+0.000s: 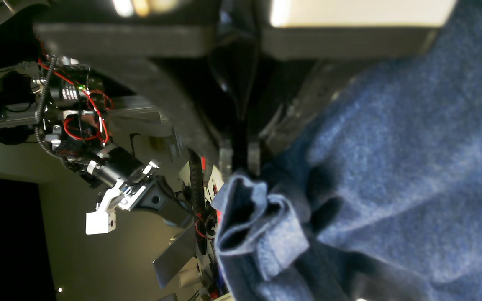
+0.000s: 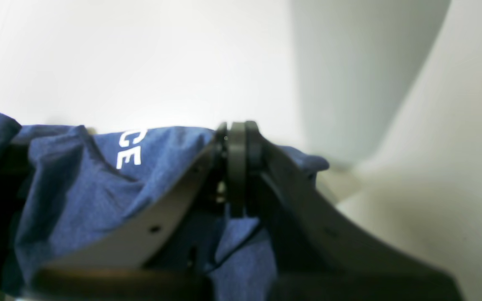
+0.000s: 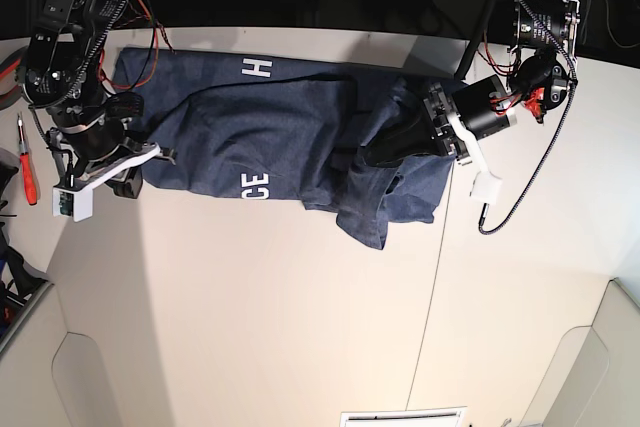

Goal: Layout the t-shirt on the table in an organized manner, then fold the t-shirt properly

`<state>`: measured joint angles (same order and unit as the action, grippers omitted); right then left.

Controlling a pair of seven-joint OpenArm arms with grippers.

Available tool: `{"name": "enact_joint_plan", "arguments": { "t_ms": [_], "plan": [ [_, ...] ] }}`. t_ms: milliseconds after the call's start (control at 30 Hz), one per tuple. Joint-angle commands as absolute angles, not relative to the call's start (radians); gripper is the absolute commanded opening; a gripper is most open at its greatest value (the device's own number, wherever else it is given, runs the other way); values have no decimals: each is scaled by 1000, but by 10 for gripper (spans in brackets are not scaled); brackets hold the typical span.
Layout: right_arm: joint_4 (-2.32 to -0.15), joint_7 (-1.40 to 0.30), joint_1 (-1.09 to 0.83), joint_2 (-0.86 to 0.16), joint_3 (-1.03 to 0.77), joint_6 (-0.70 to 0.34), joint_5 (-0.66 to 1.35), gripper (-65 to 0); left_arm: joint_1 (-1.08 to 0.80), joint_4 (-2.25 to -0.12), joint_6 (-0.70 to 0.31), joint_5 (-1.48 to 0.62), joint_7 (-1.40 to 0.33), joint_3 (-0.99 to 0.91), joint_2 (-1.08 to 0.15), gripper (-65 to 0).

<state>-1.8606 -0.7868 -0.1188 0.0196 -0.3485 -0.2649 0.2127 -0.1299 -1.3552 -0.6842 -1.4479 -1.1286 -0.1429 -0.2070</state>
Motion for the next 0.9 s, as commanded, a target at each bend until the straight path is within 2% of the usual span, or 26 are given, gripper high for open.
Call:
{"name": "enact_joint_plan", "arguments": {
  "t_ms": [0, 67, 167, 233, 433, 700, 733, 767, 800, 867],
  "plan": [
    [-1879, -768, -109, 17, -349, -278, 221, -650, -119, -1372, -698, -1476, -1119, -141, -210, -650],
    [-1879, -768, -109, 17, -349, -287, 221, -650, -119, -1372, -698, -1476, -1119, -129, -210, -630],
    [-1879, -768, -109, 17, -349, -289, 221, -650, -119, -1372, -698, -1475, -1118, -89, -210, -452],
    [-1879, -768, -109, 17, -349, -289, 221, -650, -119, -1372, -698, -1475, -1118, -51, -210, -386],
    [-1879, -768, -109, 17, -349, -289, 221, -650, -117, -1372, -698, -1476, -1118, 50, -210, -383],
    [-1879, -817, -109, 7, -352, -323, 217, -650, -117, -1372, -698, -1477, -1115, 6, -211, -383],
    [-1879, -822, -109, 0, -355, -332, 217, -577, -116, -1372, -698, -1477, -1115, -6, -211, -383],
    [-1879, -822, -109, -9, -361, -348, 217, -450, -116, -1372, -698, -1477, -1115, -18, -211, -383],
    [-1879, -820, -109, -21, -370, -355, 217, -369, -117, -1372, -698, -1477, -1115, -30, -211, -383],
    [-1879, -820, -109, -49, -394, -356, 218, -346, -117, -1372, -698, -1476, -1117, -53, -212, -383]
  ]
}}
